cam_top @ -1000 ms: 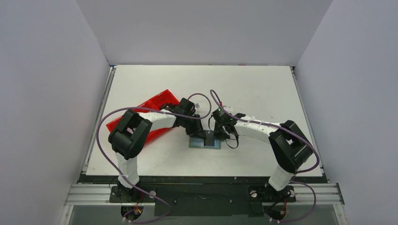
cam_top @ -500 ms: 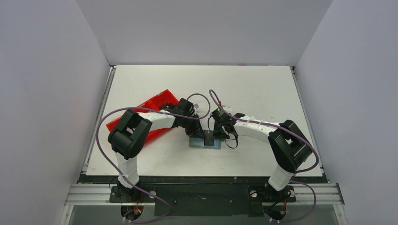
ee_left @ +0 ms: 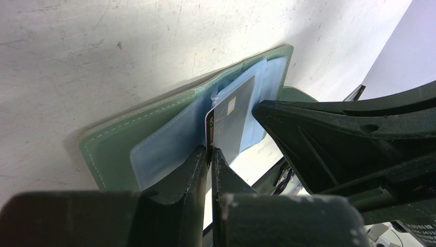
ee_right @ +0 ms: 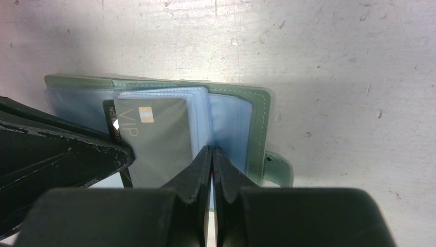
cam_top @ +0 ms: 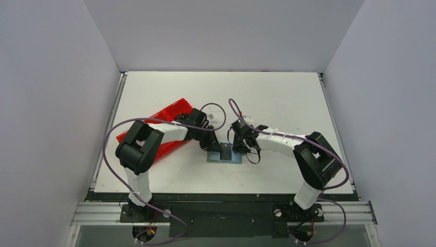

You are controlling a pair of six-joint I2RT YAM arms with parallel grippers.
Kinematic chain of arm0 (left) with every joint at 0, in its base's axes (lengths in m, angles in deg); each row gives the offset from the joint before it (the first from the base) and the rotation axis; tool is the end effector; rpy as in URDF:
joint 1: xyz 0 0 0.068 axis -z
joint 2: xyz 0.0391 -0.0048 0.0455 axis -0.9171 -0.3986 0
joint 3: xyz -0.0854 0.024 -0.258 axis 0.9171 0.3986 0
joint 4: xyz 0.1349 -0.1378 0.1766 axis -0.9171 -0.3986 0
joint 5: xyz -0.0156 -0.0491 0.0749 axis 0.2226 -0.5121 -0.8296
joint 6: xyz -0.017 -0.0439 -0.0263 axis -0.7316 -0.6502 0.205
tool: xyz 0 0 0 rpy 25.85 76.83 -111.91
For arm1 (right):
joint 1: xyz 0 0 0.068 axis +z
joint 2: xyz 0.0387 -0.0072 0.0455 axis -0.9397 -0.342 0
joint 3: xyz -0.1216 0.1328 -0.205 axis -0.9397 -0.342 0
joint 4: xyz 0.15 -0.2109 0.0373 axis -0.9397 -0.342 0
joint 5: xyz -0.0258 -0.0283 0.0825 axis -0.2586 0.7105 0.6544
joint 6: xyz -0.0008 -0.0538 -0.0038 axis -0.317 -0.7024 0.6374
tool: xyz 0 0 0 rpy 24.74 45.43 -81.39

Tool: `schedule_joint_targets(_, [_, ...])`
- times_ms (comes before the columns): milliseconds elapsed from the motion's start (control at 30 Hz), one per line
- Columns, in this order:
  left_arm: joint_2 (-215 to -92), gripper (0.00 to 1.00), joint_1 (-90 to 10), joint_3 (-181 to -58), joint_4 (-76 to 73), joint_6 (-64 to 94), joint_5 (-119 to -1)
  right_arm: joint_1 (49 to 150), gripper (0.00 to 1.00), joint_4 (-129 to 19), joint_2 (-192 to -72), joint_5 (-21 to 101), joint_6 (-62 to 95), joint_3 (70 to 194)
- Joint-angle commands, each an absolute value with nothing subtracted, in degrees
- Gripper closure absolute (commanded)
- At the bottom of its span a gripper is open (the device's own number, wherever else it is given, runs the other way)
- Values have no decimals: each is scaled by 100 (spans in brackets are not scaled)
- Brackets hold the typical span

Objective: Take the credit cards out of the card holder
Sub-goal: Remove the credit card from the card holder.

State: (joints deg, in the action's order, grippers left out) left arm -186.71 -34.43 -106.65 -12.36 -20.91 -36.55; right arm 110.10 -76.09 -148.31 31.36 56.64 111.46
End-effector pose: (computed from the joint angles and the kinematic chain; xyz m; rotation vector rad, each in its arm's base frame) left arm 0.2996 -0.2098 0.1273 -0.1452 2.8539 -1.1395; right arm 0.2486 0.2083 0.1572 0.1774 2.7602 0.4232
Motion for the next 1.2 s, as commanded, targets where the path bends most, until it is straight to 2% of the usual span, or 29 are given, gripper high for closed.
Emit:
schedule_joint_targets(0, [-18440, 100, -3613, -10546, -1285, -1857, -3792, 10968, 100, -7977, -15253, 2818, 5604, 10825])
schedule_joint_targets(667, [-18341, 94, -3714, -10391, -1278, -1808, -3782, 10949, 100, -7977, -15275, 2834, 5569, 10847])
schedule_joint_targets(1167, [-18315, 83, -3729, -10322, -1009, -1894, -3621, 10942, 100, -7948, -15285, 2902, 5561, 10868])
